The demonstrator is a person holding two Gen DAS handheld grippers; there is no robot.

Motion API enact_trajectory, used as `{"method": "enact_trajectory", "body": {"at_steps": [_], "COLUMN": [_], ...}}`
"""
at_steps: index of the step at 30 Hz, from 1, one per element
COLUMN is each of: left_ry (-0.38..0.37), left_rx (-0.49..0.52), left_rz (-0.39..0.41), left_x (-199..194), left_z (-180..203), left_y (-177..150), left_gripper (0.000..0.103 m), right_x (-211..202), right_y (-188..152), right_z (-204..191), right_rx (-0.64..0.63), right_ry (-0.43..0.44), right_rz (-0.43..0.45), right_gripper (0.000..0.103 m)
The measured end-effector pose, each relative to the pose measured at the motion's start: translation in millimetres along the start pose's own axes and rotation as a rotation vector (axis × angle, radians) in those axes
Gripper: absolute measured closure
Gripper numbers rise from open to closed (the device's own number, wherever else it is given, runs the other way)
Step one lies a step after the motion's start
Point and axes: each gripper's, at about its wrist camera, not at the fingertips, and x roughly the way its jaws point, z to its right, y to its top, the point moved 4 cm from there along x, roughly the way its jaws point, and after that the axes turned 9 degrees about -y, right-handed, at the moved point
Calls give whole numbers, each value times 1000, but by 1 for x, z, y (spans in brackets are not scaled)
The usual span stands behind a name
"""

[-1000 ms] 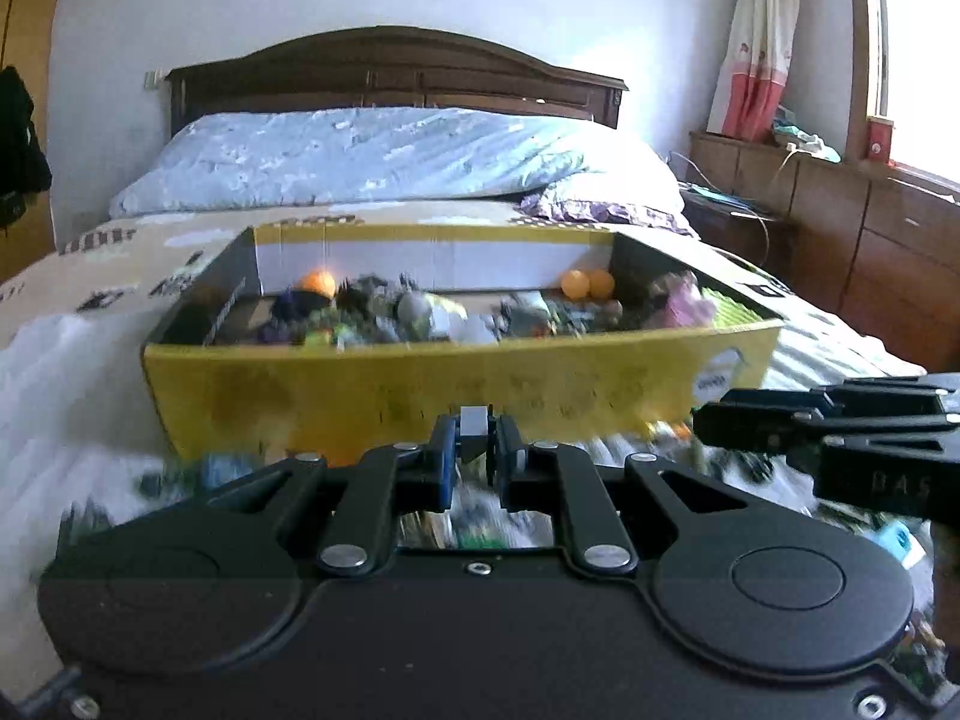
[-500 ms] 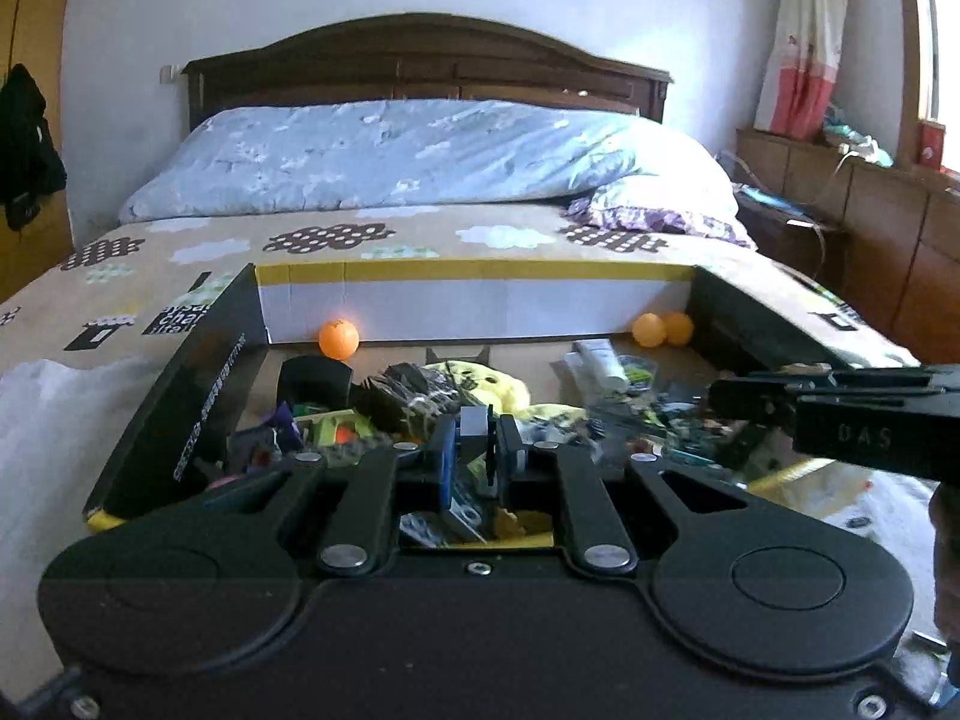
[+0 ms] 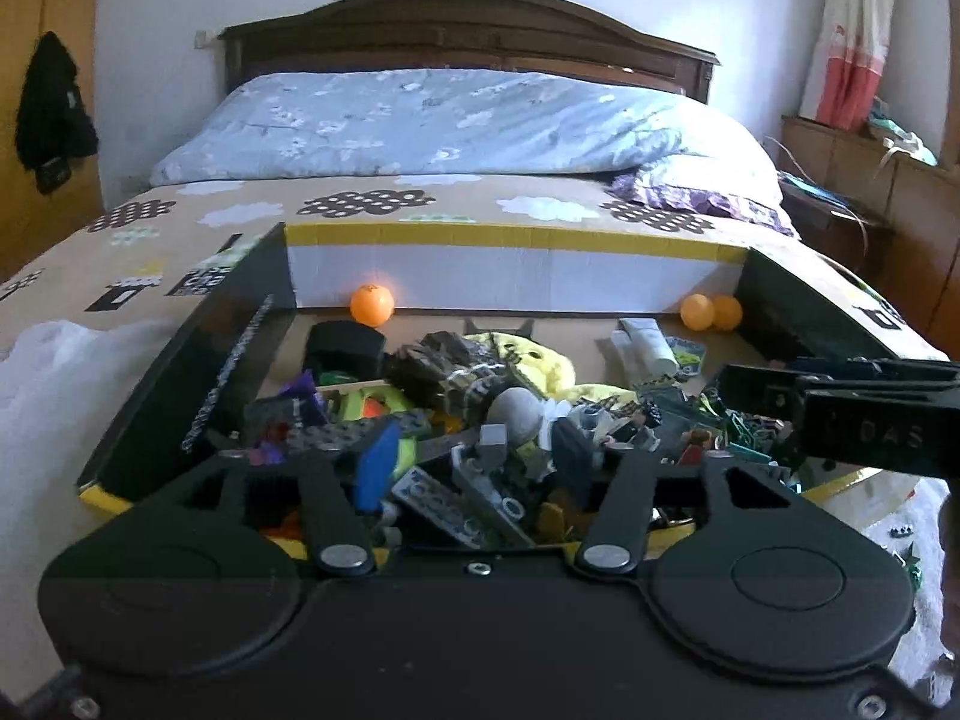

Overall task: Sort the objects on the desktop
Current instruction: 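Open both grippers inside the yellow box to release the pieces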

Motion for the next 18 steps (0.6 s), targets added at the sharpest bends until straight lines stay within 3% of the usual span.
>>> {"method": "enact_trajectory", "body": {"at_steps": [2,5,18], "left_ry": [33,32,26], "left_rx": [-17,-30,-16], "left_rz": [4,-5,-12], "left_x": [-7,-18,-96], "left_z": [-1,-2,16], "left_y": [-1,-3,-30], "left_gripper": [32,25,15], "right_x": [-6,-19,-82], "right_y": [-1,-3,-34], "right_z": [-2,-5,-11], "right_rx": [-3,-15,4], "right_ry": [4,11,-7], "right_rz": [4,10,-20], "right_gripper": [27,24,14]}}
